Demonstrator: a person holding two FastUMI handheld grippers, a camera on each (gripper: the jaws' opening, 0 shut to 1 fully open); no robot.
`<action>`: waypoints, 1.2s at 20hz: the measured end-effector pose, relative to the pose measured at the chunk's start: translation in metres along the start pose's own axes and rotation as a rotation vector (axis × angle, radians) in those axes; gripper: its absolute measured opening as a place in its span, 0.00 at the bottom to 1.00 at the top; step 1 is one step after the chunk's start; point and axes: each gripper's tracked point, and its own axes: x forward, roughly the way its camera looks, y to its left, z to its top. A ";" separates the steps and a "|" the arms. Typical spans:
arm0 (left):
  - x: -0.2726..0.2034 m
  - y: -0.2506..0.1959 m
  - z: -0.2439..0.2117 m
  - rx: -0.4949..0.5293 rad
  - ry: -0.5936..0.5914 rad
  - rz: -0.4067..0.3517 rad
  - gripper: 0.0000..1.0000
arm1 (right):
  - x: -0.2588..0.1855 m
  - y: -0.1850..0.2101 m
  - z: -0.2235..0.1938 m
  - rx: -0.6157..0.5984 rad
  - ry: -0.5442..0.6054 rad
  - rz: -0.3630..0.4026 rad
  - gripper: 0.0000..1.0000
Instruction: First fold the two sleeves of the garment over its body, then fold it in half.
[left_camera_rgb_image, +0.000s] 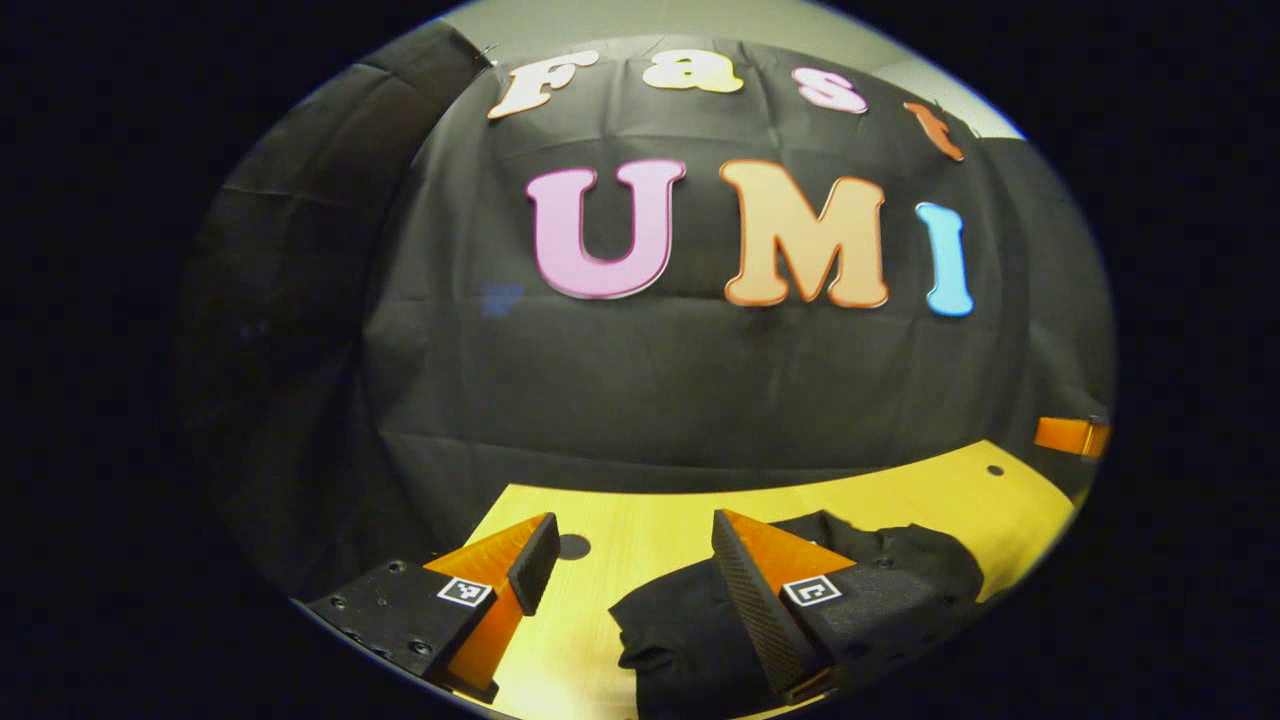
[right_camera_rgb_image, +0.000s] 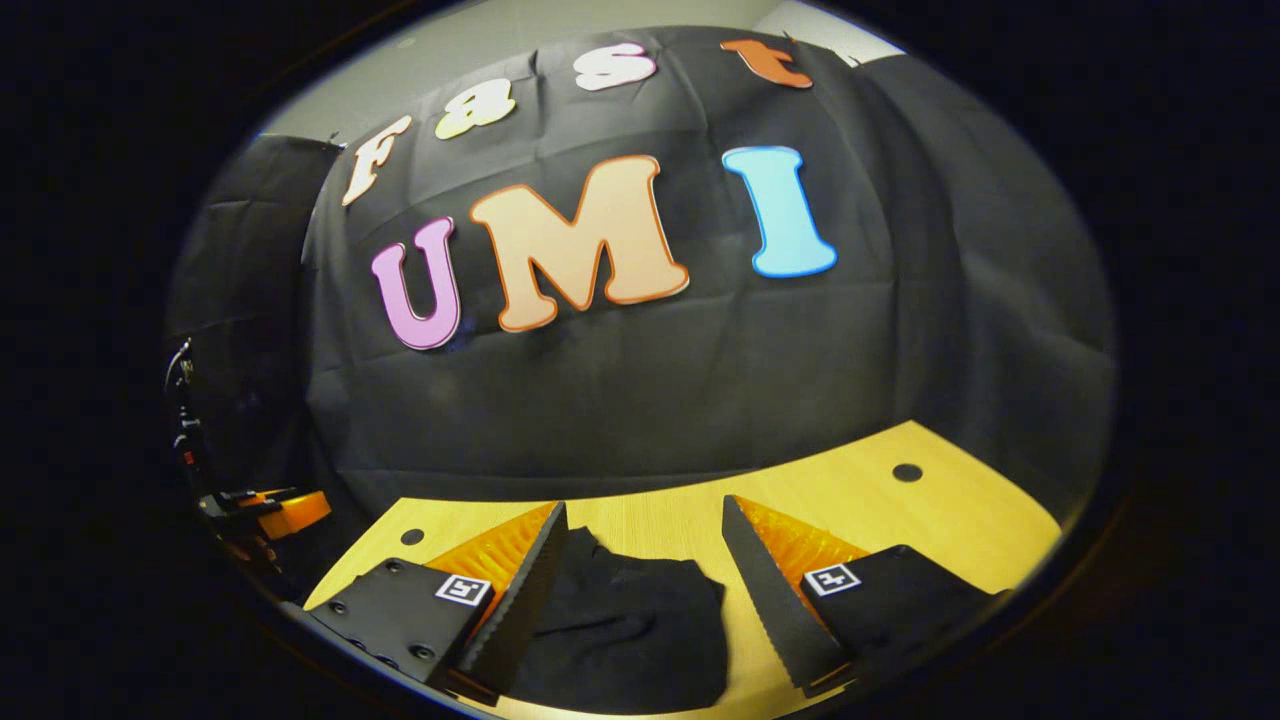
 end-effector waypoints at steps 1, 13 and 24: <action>-0.010 -0.006 0.003 -0.011 -0.002 -0.018 0.90 | -0.013 -0.001 0.003 -0.013 -0.014 -0.004 0.98; -0.166 -0.022 0.056 -0.019 -0.162 0.067 0.90 | -0.187 0.010 0.015 -0.104 -0.209 0.093 0.97; -0.257 -0.050 0.084 0.020 -0.240 0.075 0.87 | -0.281 -0.013 0.002 -0.077 -0.240 0.104 0.94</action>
